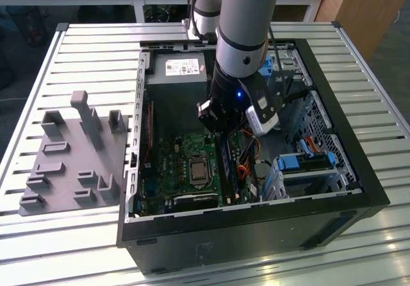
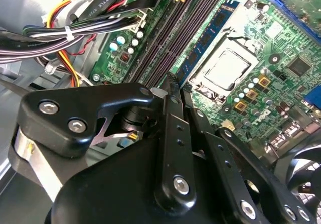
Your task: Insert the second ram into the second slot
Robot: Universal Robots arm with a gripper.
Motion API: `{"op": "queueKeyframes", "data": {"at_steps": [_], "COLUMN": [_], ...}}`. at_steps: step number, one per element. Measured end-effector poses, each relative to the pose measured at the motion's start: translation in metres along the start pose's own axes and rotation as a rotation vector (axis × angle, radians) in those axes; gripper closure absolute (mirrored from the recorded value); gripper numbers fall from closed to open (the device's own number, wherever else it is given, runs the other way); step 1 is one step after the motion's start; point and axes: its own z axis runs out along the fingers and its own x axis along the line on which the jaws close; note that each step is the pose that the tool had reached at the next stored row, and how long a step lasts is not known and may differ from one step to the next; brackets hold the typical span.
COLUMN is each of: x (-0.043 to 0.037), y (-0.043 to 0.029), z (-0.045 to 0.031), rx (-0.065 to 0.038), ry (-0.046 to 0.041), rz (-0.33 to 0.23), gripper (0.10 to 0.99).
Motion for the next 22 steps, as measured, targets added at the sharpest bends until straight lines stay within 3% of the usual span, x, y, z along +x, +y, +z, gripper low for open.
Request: {"op": "queueKeyframes", "data": {"at_steps": [11,22], "x": [-0.0011,-0.0013], "y": [-0.0003,-0.0004], "z": [0.0128,0.0152], "rx": [0.000,0.000], "ry": [-0.0003,-0.0003], "rz": [0.012,0.014], "gripper": [0.949,0.949]}}
